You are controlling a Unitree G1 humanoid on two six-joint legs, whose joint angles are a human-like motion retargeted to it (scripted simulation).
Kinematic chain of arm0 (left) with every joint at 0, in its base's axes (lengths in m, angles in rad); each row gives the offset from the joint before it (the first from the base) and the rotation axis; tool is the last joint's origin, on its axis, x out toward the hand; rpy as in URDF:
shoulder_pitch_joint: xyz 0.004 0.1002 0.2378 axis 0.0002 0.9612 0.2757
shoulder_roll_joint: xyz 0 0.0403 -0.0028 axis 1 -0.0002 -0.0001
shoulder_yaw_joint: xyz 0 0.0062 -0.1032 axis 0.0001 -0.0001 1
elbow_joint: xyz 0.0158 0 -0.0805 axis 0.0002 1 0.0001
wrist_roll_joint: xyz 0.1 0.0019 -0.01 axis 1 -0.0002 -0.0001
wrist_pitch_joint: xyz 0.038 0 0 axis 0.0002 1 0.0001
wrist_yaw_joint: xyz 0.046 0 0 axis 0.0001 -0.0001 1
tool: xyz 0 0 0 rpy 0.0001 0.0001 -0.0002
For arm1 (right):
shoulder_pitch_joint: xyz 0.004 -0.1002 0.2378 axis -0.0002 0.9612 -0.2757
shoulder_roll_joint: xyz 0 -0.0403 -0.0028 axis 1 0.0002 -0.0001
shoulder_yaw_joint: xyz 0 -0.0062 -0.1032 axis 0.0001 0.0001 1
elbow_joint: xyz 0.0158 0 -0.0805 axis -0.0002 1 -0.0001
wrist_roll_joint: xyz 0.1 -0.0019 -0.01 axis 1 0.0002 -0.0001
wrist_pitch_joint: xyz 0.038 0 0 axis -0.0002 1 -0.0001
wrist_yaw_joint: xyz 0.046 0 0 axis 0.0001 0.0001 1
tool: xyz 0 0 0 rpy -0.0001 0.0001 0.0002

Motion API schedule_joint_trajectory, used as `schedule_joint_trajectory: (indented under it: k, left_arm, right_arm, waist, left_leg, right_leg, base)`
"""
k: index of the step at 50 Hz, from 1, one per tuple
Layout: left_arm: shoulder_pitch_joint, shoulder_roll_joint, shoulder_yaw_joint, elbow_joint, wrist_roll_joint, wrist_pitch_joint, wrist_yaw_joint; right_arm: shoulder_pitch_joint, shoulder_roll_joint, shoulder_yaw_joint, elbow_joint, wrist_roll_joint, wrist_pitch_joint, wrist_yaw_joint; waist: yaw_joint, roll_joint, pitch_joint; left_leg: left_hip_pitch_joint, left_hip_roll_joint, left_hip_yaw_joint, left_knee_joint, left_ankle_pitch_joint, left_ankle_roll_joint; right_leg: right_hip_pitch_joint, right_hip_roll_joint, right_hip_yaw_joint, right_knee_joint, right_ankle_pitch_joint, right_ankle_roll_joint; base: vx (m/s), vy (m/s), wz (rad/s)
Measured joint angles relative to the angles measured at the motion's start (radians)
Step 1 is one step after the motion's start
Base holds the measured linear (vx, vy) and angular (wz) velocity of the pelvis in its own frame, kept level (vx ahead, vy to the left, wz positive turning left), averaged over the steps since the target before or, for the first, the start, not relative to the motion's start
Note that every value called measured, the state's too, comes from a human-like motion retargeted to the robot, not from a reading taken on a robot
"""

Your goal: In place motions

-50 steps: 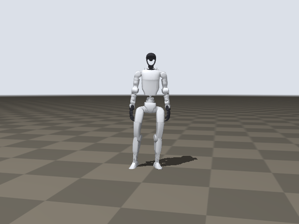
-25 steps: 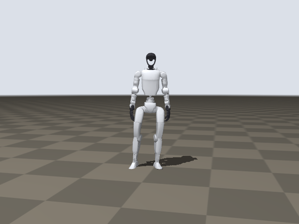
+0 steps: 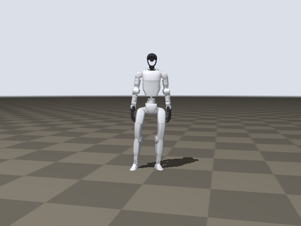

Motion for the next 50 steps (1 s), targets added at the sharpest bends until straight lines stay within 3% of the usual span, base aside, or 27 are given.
schedule_joint_trajectory:
  k: [50]
  left_arm:
    - [0.007,-0.002,0.003,0.004,0.000,0.000,-0.002]
  right_arm:
    - [0.003,-0.003,-0.005,0.006,0.002,0.001,0.004]
  waist:
    - [0.004,0.000,-0.002]
  left_leg:
    - [0.001,-0.002,-0.004,0.000,-0.002,0.002]
  right_leg:
    - [0.003,-0.005,-0.006,0.002,0.006,-0.004]
  base:
    - [0.00,0.00,0.00]
